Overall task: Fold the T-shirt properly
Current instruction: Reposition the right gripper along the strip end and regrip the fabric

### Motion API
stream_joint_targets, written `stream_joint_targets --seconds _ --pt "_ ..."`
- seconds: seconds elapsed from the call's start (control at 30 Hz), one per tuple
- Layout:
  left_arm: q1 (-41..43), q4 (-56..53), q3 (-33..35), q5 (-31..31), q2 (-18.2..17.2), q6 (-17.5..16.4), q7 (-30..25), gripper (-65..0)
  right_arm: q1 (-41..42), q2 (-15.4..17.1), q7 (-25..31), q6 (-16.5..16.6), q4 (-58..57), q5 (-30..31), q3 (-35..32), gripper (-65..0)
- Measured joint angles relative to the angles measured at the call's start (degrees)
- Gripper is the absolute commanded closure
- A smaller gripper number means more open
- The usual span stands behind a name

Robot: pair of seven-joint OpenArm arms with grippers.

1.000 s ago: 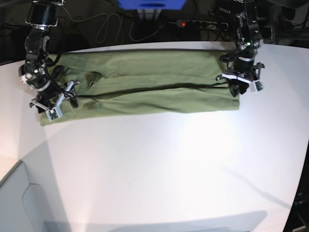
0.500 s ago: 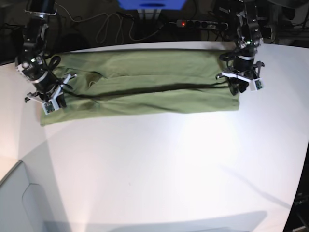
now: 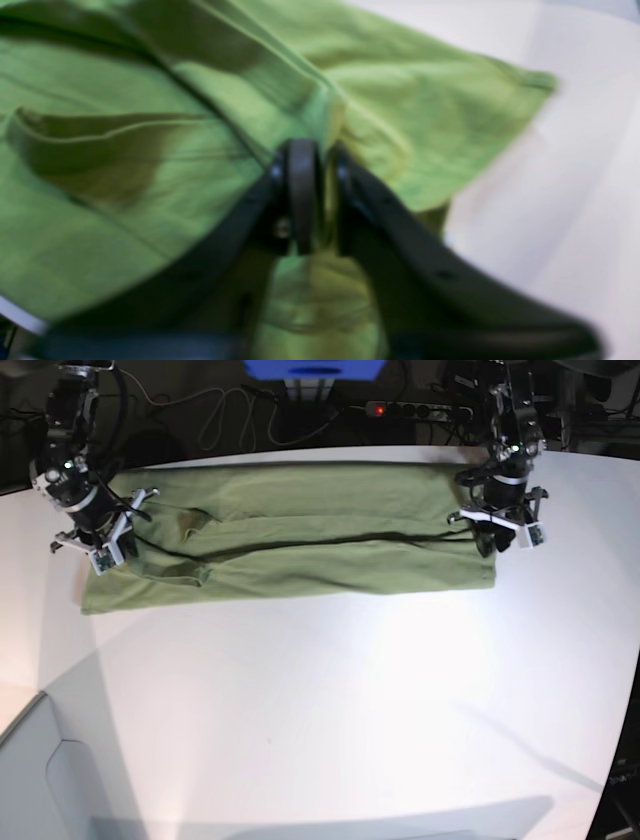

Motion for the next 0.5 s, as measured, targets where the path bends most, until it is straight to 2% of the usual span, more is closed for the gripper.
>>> stream_joint_targets --seconds 0.07,0.17,0.2,0.33,0.5 --pt "-0.02 0.0 0.0 0.02 0.02 0.0 0.0 -17.7 -0.2 0.2 0.13 1.36 0.0 0.0 0.07 -24.1" --pt "0.0 0.0 0.0 0.0 0.02 0.0 0.0 -17.7 -1.64 1.6 0.15 8.9 0.24 -0.02 0.24 -35.3" --pt "-0.02 0.0 0.0 0.02 0.02 0.0 0.0 -17.7 -2.16 2.19 -0.02 9.64 0.28 -0.13 0.24 -37.0" --pt "-0.02 0.0 0.0 -0.02 0.02 0.0 0.0 -17.7 -3.5 4.31 0.57 9.64 0.33 -0.17 1.01 -35.0" --pt "0.44 1.6 0.0 0.04 0.04 0.0 -0.04 -17.7 -3.43 4.22 -0.13 9.66 2.14 -0.46 6.67 -29.4"
